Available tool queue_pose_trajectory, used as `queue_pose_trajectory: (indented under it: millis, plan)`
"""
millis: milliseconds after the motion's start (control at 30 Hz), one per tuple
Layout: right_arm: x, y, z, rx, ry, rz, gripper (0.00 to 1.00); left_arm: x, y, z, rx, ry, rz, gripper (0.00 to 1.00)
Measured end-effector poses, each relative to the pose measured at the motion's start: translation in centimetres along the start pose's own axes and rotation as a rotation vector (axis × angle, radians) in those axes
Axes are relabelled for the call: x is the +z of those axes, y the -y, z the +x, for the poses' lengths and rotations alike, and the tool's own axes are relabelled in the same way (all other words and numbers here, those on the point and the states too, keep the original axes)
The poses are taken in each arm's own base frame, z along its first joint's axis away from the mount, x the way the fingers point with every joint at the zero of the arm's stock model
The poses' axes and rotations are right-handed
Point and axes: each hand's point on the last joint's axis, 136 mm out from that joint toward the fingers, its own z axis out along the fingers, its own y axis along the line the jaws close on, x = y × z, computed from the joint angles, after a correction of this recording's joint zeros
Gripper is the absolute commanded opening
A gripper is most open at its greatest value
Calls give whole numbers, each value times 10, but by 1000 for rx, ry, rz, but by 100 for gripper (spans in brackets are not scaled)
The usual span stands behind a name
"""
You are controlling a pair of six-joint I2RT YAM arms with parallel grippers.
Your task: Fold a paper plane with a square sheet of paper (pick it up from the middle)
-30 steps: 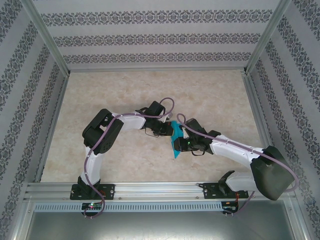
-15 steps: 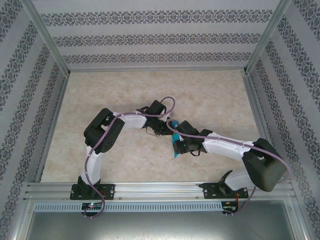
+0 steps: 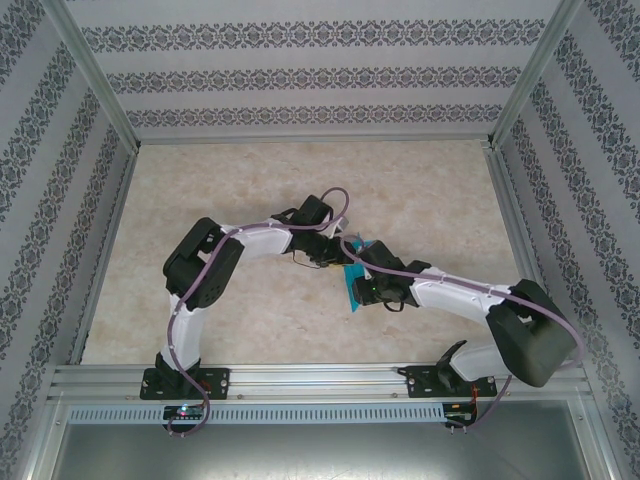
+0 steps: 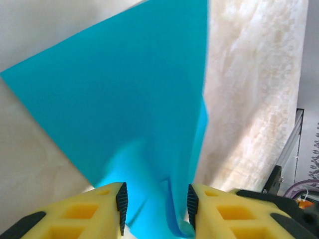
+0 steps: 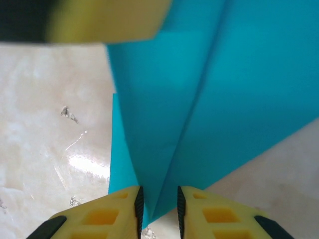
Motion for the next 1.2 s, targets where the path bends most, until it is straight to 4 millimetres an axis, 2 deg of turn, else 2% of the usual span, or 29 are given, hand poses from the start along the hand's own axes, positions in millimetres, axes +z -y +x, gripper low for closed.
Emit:
queue_pose_trajectory:
  millis: [167,300,467,567,700,900,1200]
  plan:
    - [-3,9,2,106,23,-63,27,-31,24,-12,51,77,-14,44]
    - [-2,12,4,185,30,-124,27,-46,39,-13,87,117,-23,35]
    - [-7,8,-3,242,52,-198,29,-29,39,17,117,58,-69,21]
    - [-11,5,-9,266,76,-242,29,-19,36,37,123,10,-95,18]
    - [-16,4,-16,295,91,-280,31,-8,32,50,137,-27,-124,15]
    - [-18,8,-21,332,103,-302,33,1,11,57,133,-53,-199,13]
    - [-15,13,-24,362,100,-327,34,8,-2,59,136,-67,-236,9]
